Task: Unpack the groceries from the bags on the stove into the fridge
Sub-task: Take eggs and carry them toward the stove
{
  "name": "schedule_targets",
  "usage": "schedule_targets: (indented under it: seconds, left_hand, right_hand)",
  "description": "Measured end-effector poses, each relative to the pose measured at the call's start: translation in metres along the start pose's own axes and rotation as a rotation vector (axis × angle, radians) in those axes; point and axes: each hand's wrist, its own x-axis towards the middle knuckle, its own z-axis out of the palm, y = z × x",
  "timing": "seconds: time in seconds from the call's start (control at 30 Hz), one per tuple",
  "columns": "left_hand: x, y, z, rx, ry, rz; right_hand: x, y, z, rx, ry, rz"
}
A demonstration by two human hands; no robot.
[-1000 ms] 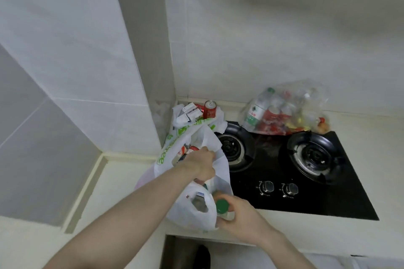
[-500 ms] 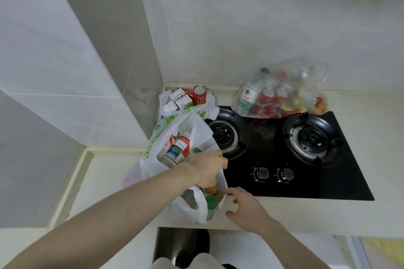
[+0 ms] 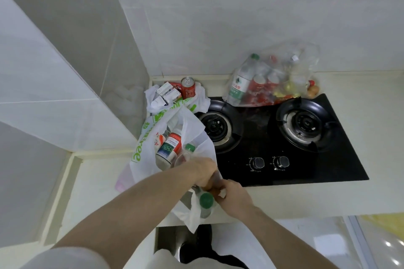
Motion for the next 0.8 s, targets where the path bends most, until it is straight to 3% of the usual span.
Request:
schedule_targets:
  seconds: [0.33, 0.57, 0.7, 0.8]
  left_hand:
    - [0.012, -0.004, 0.006, 0.142, 0.062, 0.081]
    - [0.008, -0.008, 0.010, 0.388, 0.117, 0.184]
    - [-0.001, -0.015, 0.006, 0.310, 0.202, 0.218]
    - [-0.025, -0.022, -0.007, 0.080, 0.341, 0.246]
  right_hand:
    - [0.006, 0.011, 0.004, 0.043, -0.017, 0.032]
    - [0.007, 0.007, 0.002, 0.012, -0.045, 0.006]
    - [0.009, 0.006, 0.000, -0.045, -0.065, -0.033]
    - [0.011, 0.006, -0.002, -0.136, -0.083, -0.101]
